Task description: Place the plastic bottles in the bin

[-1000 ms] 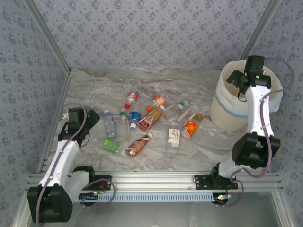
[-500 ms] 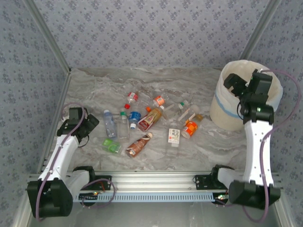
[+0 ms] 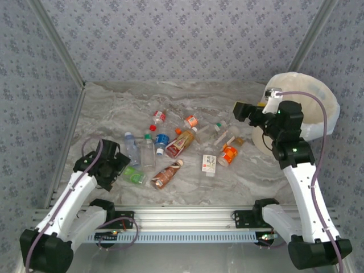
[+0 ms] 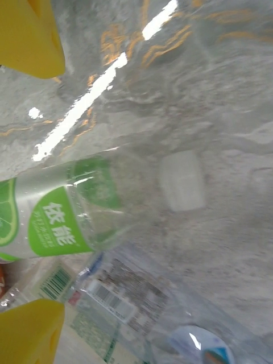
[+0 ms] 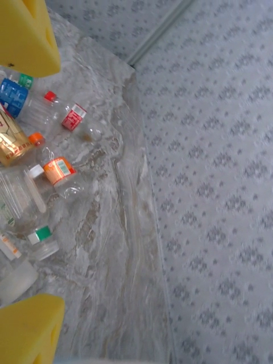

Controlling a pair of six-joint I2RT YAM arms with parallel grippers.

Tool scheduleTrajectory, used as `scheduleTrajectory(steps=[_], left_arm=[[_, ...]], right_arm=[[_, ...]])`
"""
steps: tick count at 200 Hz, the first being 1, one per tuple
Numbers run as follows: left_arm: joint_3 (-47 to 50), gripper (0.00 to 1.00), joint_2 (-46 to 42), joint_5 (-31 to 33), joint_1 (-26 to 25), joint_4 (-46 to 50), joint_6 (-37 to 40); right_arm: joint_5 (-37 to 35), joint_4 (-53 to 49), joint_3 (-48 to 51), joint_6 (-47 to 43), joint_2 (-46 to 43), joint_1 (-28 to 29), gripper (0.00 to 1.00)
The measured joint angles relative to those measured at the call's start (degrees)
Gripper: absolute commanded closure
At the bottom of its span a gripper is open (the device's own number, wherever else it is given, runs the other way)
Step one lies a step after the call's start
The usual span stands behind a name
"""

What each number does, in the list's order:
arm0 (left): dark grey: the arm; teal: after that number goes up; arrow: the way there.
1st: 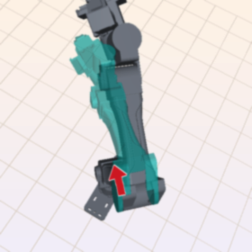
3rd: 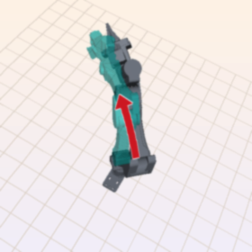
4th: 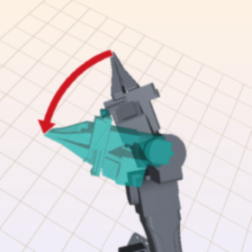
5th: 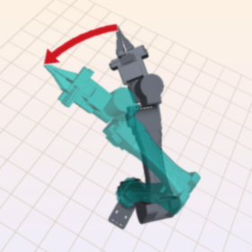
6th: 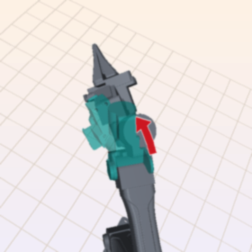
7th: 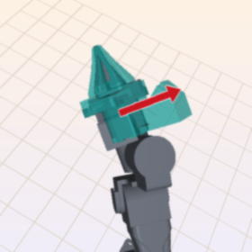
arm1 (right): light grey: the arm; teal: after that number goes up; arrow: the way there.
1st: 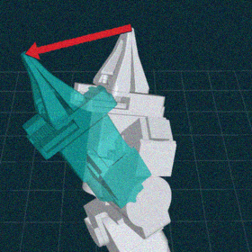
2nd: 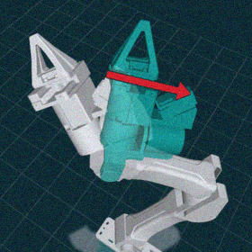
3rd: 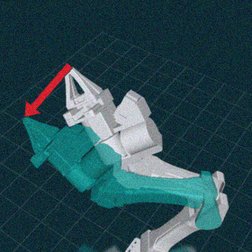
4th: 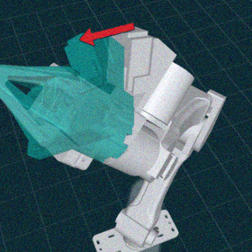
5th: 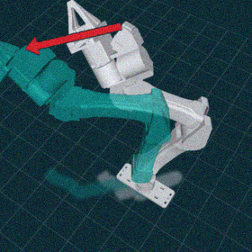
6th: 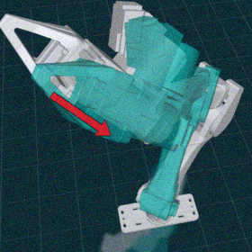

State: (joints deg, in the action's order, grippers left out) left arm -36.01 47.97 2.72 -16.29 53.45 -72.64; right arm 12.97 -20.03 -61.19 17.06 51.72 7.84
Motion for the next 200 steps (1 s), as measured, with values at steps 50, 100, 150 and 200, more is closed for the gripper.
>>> scheduleTrajectory(steps=[50, 100, 150, 200], left_arm=[[2.1, 0.04, 4.6, -1.9, -2.6, -5.2, -6.0], [5.1, 0.15, 6.5, -1.9, -3.0, -11.0, -8.5], [10.2, 0.25, 5.3, -1.9, -3.3, -13.4, -10.6], [12.2, 0.38, 5.4, -1.6, -3.3, -14.4, -10.8]], right_arm=[[-0.1, 1.3, 2.3, -1.9, -0.9, 3.8, 0.00], [-1.9, 3.7, 6.1, -1.9, -2.3, 6.6, 0.00], [-3.4, 3.9, 6.3, -2.1, -2.3, 8.2, 0.00], [-4.6, 4.0, 6.3, -2.1, -2.2, 9.2, 0.00]])
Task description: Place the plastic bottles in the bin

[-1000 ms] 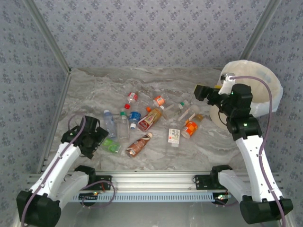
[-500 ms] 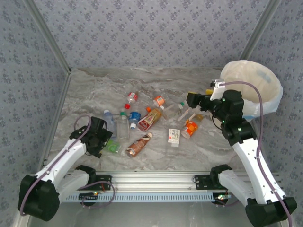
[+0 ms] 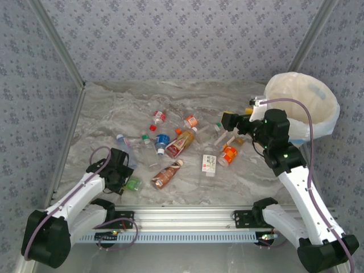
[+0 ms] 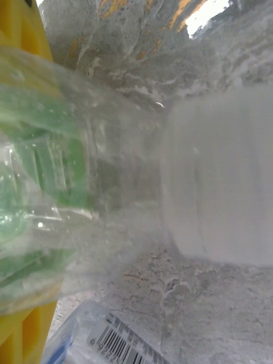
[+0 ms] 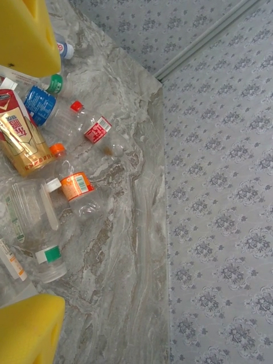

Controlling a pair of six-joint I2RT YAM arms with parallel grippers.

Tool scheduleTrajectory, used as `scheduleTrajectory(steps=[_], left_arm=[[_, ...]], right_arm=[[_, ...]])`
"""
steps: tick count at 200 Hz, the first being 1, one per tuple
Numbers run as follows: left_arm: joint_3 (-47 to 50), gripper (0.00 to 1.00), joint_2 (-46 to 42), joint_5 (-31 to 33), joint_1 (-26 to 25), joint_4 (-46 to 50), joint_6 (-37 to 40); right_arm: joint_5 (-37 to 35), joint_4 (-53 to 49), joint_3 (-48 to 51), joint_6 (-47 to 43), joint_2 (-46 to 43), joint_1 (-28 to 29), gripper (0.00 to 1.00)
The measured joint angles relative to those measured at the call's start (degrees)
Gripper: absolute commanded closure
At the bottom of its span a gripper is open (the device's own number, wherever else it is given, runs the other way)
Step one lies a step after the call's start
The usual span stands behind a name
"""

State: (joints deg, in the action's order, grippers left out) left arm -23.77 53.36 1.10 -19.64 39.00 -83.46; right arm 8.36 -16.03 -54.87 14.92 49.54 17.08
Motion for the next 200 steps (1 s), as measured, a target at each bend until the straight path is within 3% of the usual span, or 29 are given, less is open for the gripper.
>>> scheduleTrajectory(steps=[41, 101, 155, 200], left_arm=[[0.3, 0.46, -1.2, 0.5, 0.0, -2.3, 2.0], [-1.5, 0.54, -8.9, 3.1, 0.0, -0.1, 14.4], [-11.8, 0.58, -9.6, 5.7, 0.0, 4.9, 23.9], [-22.5, 0.58, -4.8, 0.1, -0.7, 0.9, 32.0]], right_arm=[[-0.5, 0.0, 0.8, 0.0, 0.1, 1.0, 0.00], [-1.6, -0.1, 1.4, 0.1, 0.0, 2.6, 0.00], [-2.2, 0.0, 1.4, 1.0, 0.1, 4.0, 0.00], [-4.6, 3.3, 2.3, 8.1, 1.2, 5.8, 0.00]])
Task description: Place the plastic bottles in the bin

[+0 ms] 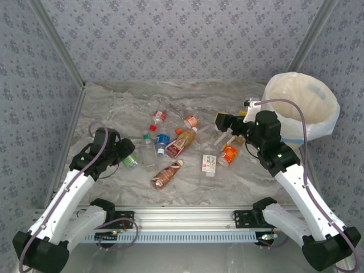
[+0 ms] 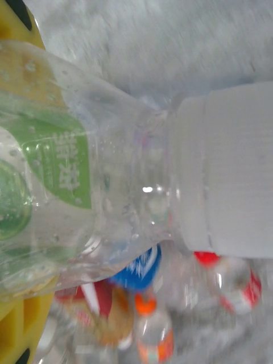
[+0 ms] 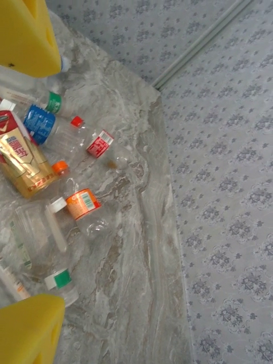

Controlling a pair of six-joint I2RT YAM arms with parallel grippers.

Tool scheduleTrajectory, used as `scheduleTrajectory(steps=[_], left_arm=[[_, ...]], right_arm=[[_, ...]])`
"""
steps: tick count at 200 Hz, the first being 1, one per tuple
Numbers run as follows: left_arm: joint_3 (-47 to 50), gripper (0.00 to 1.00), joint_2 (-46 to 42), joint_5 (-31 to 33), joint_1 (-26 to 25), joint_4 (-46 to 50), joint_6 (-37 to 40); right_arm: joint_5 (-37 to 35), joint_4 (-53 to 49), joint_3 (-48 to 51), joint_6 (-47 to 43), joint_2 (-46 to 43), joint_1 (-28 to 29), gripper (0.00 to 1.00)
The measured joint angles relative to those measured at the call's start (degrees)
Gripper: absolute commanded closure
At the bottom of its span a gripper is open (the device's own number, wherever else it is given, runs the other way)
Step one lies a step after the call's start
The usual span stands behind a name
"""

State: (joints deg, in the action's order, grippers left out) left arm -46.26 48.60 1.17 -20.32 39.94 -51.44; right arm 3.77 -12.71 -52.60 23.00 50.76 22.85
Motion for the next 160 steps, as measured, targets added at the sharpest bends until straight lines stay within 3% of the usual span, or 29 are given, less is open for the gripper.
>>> scheduleTrajectory(steps=[40, 77, 118, 160], left_arm=[[-8.3, 0.58, 5.1, -7.3, -0.8, -7.9, 4.6], [-15.3, 0.58, 13.9, -13.5, -2.2, -17.0, 7.4], [-20.5, 0.58, 20.3, -16.5, -5.6, -22.4, 9.9], [-22.6, 0.58, 22.5, -18.1, -7.0, -23.9, 10.4]], right_arm=[[2.1, 4.0, 1.0, 3.6, 2.5, 2.5, 0.00], [8.2, 10.0, 0.9, 3.7, 9.0, 8.3, 0.00], [12.6, 17.2, 0.2, 2.6, 18.6, 16.8, 0.00], [14.0, 23.3, -1.7, -1.0, 22.6, 22.2, 0.00]])
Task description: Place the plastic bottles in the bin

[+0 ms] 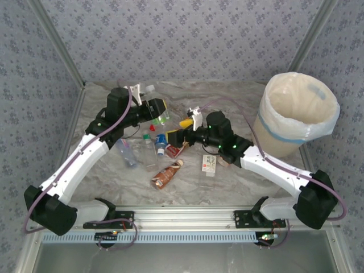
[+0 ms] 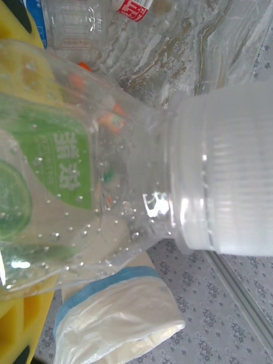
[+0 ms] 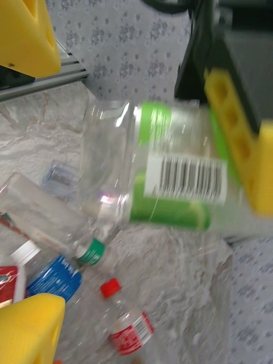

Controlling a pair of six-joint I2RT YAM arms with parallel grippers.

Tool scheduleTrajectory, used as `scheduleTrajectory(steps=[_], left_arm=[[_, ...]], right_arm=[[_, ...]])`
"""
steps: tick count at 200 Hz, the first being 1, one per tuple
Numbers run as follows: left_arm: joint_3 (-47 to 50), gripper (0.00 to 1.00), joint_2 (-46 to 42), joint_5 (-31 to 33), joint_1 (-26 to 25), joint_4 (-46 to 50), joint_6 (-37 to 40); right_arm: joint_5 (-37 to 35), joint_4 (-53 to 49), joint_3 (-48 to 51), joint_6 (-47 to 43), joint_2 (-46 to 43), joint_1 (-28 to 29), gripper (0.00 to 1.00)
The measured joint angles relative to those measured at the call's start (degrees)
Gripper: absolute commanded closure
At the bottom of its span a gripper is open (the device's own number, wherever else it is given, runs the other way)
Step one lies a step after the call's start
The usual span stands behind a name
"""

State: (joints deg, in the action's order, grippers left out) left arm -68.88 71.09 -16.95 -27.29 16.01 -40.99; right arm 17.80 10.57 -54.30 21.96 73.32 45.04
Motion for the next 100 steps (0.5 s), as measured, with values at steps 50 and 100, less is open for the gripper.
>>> scheduleTrajectory(steps=[50, 100], left_arm=[[0.0, 0.58, 1.0, -1.6, -0.2, -1.0, -1.3], [0.1, 0.57, 1.0, -3.8, -0.2, -3.2, -2.6]], right_arm=[[-1.2, 4.6, -3.2, -3.0, 4.3, 1.5, 0.00], [-5.5, 8.2, -3.7, -3.3, 8.9, 2.1, 0.08]])
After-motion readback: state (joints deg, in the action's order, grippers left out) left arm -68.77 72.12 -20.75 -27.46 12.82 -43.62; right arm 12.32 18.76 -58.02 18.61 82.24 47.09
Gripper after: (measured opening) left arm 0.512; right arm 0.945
